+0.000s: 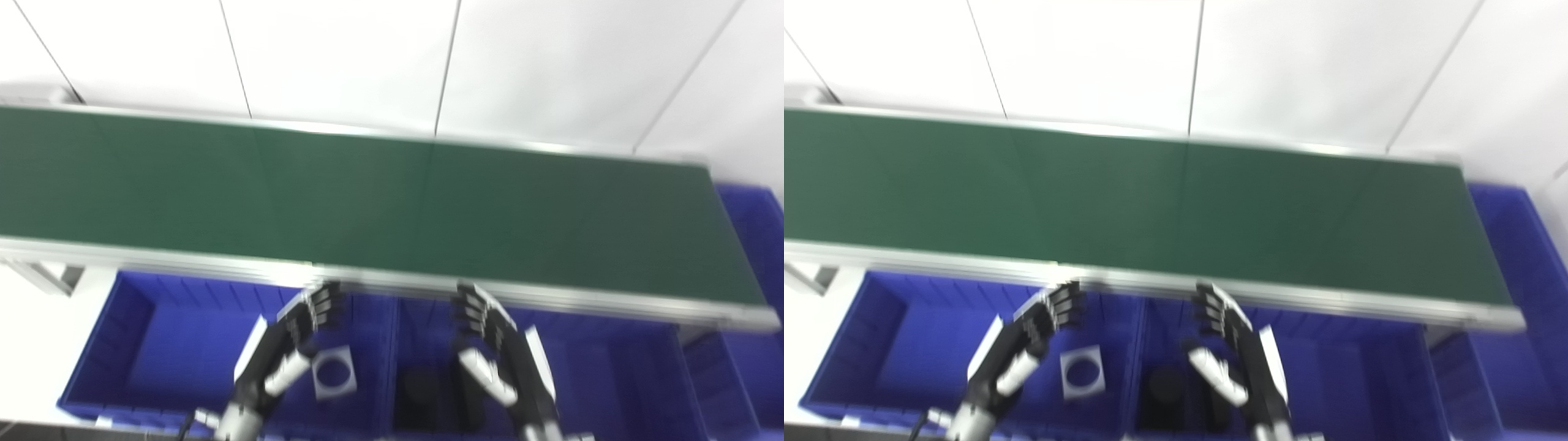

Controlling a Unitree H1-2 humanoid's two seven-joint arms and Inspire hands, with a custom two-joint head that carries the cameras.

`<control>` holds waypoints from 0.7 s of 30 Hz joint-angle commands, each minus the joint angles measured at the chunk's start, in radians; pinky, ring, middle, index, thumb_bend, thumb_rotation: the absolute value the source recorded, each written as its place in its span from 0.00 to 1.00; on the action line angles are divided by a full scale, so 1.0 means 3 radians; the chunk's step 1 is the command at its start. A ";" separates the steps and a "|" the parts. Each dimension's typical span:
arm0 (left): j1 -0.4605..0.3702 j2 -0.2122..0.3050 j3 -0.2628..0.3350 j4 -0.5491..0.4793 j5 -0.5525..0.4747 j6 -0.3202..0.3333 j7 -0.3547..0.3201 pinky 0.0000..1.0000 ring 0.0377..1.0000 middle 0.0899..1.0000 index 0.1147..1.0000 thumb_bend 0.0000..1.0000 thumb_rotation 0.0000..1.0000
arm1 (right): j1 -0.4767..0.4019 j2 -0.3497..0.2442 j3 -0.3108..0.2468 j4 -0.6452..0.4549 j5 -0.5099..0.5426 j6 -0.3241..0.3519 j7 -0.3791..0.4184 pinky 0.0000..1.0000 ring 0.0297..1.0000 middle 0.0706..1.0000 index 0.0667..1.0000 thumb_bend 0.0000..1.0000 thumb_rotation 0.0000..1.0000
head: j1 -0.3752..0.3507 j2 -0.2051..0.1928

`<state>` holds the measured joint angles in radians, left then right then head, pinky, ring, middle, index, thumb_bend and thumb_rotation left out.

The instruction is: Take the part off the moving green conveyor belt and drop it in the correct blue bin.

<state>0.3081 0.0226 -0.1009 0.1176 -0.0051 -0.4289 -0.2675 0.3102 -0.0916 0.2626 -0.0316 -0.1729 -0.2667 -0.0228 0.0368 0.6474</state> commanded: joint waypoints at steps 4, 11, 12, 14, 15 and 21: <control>-0.0040 -0.0055 -0.0127 0.0006 0.0119 -0.0137 0.0178 0.74 0.79 0.83 0.84 0.84 0.76 | -0.0041 -0.0105 -0.0006 0.0048 -0.0055 -0.0374 0.0094 0.70 0.79 0.83 0.83 0.74 0.59 | 0.0053 -0.0061; -0.0109 -0.0058 -0.0275 0.0154 0.0200 -0.0137 0.0378 0.73 0.78 0.81 0.83 0.89 0.75 | -0.0039 -0.0147 -0.0023 0.0144 0.0013 -0.0467 0.0142 0.70 0.79 0.83 0.85 0.82 0.50 | 0.0112 -0.0140; -0.0125 -0.0050 -0.0294 0.0181 0.0204 -0.0137 0.0403 0.73 0.78 0.81 0.83 0.89 0.75 | -0.0034 -0.0139 -0.0032 0.0152 0.0022 -0.0475 0.0144 0.71 0.79 0.83 0.86 0.83 0.49 | 0.0105 -0.0159; -0.0144 -0.0036 -0.0322 0.0212 0.0220 -0.0137 0.0446 0.72 0.78 0.81 0.83 0.89 0.76 | -0.0025 -0.0126 -0.0046 0.0152 0.0026 -0.0479 0.0142 0.71 0.79 0.83 0.86 0.83 0.49 | 0.0105 -0.0159; -0.0149 -0.0025 -0.0334 0.0220 0.0237 -0.0137 0.0473 0.72 0.78 0.81 0.83 0.89 0.76 | -0.0025 -0.0118 -0.0050 0.0154 0.0014 -0.0489 0.0136 0.71 0.79 0.83 0.86 0.83 0.49 | 0.0069 -0.0170; -0.0173 0.0039 -0.0383 0.0265 0.0207 -0.0137 0.0521 0.73 0.78 0.81 0.84 0.88 0.77 | -0.0032 -0.0070 -0.0060 0.0188 -0.0005 -0.0518 0.0124 0.71 0.79 0.84 0.86 0.83 0.48 | -0.0019 -0.0191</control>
<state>0.2673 0.0308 -0.2090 0.2075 0.0612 -0.4300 -0.1214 0.3045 -0.1226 0.2490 0.0368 -0.1753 -0.3702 0.0145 0.0353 0.5921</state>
